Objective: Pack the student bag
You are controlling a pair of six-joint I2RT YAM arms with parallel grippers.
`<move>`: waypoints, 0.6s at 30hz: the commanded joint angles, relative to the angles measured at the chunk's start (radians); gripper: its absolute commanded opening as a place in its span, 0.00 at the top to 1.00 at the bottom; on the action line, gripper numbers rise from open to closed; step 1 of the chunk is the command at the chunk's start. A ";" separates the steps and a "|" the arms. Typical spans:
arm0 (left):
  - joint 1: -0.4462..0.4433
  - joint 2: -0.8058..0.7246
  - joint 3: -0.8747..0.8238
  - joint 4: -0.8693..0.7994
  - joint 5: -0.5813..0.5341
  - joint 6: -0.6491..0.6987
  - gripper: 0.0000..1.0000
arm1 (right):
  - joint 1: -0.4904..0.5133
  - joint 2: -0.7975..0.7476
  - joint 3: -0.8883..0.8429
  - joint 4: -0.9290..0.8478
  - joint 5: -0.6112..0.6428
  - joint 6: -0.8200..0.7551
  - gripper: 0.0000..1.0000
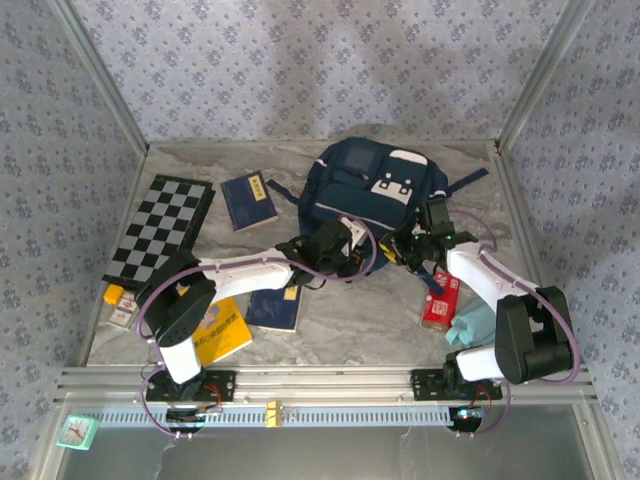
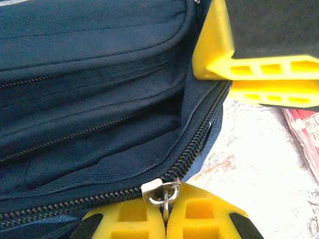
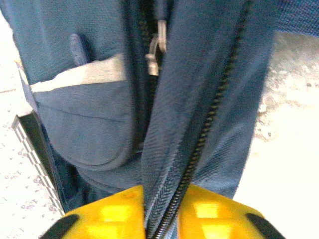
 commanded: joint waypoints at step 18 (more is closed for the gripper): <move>0.103 -0.219 -0.221 -0.046 -0.058 0.031 1.00 | -0.257 0.146 0.286 -0.300 -0.133 -0.490 1.00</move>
